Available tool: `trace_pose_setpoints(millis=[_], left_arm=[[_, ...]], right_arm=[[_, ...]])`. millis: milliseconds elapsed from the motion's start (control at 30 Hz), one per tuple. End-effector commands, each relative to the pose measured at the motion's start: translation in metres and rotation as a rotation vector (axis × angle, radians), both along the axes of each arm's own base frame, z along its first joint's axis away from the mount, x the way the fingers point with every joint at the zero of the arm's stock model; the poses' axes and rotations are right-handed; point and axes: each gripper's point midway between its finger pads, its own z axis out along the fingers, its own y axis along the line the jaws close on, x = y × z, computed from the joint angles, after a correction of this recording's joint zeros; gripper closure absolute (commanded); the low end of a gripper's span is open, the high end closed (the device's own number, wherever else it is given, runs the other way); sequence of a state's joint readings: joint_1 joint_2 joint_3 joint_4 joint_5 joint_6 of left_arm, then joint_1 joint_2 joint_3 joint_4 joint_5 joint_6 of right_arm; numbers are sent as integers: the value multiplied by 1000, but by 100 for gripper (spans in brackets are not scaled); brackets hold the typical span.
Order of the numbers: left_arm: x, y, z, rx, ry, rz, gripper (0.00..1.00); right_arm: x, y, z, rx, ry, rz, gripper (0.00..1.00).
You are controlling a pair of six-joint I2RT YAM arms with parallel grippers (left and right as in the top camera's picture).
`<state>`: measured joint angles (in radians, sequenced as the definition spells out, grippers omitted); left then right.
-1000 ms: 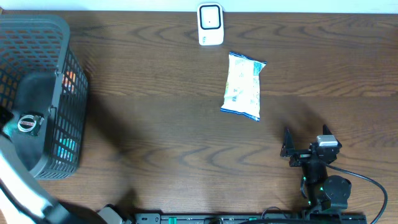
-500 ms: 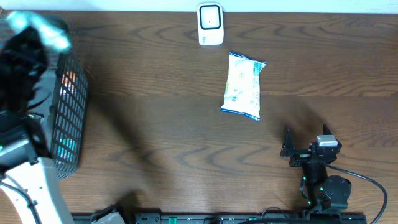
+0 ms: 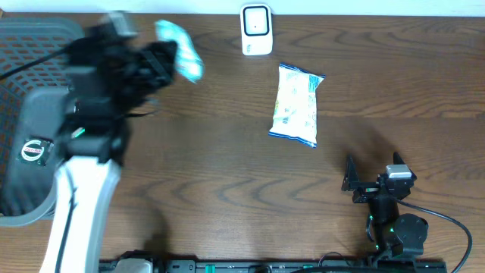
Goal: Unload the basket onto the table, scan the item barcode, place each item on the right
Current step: 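Carry the green pack out and drop it beside the snack bag, then move the left gripper back into the basket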
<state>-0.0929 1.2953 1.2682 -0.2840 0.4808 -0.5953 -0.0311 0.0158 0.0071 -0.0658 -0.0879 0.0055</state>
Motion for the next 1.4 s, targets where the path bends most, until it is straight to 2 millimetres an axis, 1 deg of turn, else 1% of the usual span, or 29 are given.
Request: trace_pose_setpoints(millis=[0,33,100,167,267,333,367,400,433,467,500,533,567,600,667,733,767,800,833,900,967,1000,1067,1100,1200,1267,1300,1333,1367], left_arm=[[18,-37,-46,115,57,-55,93],[21,-48,-59,127,82,-71,93],[28,-73,-91,158,134,-114,92],[33,-95,-118,179,165,-164,92],[38,-119,-150,193,198,-208,92],[42,-132,-167,197,205,-228,92],[44,-138,-177,200,207,-239,85],[46,-142,-182,201,208,-245,67],[46,-145,-189,204,216,-249,44],[46,-146,-193,206,225,-253,28],[45,-146,-197,209,233,-254,18],[46,-146,-198,210,234,-254,11],[46,-146,-198,211,233,-255,8],[47,-144,-193,211,222,-252,4],[48,-141,-182,196,202,-252,1],[49,-135,-163,182,168,-242,2],[49,-130,-150,174,141,-231,2],[50,-117,-118,164,73,-206,2],[50,-109,-103,164,38,-195,2],[47,-87,-66,176,-49,-163,2],[42,-61,-38,168,-96,-109,2],[39,-44,-23,165,-118,-72,2],[31,-9,1,163,-149,5,2],[28,8,10,164,-161,43,2],[11,72,33,181,-179,202,2],[-2,113,40,218,-177,296,2],[-11,137,40,236,-164,353,2],[-18,153,40,246,-151,396,2],[-28,177,38,255,-124,463,2]], right_arm=[[0,0,-1,-14,3,0,1],[0,0,-1,-14,3,0,1],[0,0,-1,-14,3,0,1],[0,0,-1,-14,3,0,1],[0,0,-1,-14,3,0,1],[0,0,-1,-14,3,0,1],[0,0,-1,-14,3,0,1],[0,0,-1,-14,3,0,1],[0,0,-1,-14,3,0,1],[0,0,-1,-14,3,0,1],[0,0,-1,-14,3,0,1],[0,0,-1,-14,3,0,1],[0,0,-1,-14,3,0,1],[0,0,-1,-14,3,0,1],[0,0,-1,-14,3,0,1],[0,0,-1,-14,3,0,1],[0,0,-1,-14,3,0,1],[0,0,-1,-14,3,0,1],[0,0,-1,-14,3,0,1],[0,0,-1,-14,3,0,1],[0,0,-1,-14,3,0,1],[0,0,-1,-14,3,0,1],[0,0,-1,-14,3,0,1],[0,0,-1,-14,3,0,1],[0,0,-1,-14,3,0,1],[0,0,-1,-14,3,0,1],[0,0,-1,-14,3,0,1],[0,0,-1,-14,3,0,1],[0,0,-1,-14,3,0,1]])
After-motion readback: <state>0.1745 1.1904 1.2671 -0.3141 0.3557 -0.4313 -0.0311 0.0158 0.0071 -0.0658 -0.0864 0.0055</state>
